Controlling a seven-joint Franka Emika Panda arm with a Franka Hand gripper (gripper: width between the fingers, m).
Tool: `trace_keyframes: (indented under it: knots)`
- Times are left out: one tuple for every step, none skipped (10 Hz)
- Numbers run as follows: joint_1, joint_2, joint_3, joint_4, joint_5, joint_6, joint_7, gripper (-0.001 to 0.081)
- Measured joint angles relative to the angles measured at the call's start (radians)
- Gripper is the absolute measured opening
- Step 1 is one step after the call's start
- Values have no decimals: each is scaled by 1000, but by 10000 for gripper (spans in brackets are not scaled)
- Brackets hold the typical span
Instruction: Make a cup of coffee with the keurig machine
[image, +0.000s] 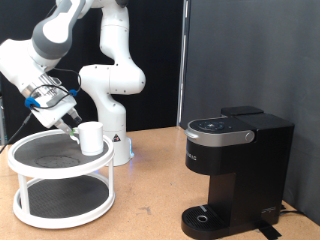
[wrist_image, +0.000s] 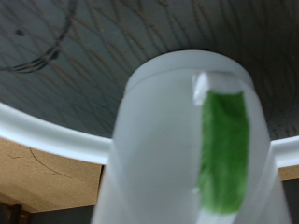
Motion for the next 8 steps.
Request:
trace_keyframes:
  knots:
    - [-2, 0, 0, -15, -1, 6, -7, 808]
    - [-6, 0, -1, -29, -3, 13, -17, 808]
    - [-10, -1, -3, -41, -4, 16, -27, 808]
    - [-15, -2, -6, -50, -5, 16, -35, 808]
    - [-21, -6, -11, -58, -7, 16, -40, 808]
    - [-29, -10, -12, -64, -7, 16, -41, 808]
    - [-37, -14, -12, -69, -7, 16, -41, 808]
    - [-42, -15, -12, -71, -7, 16, -40, 808]
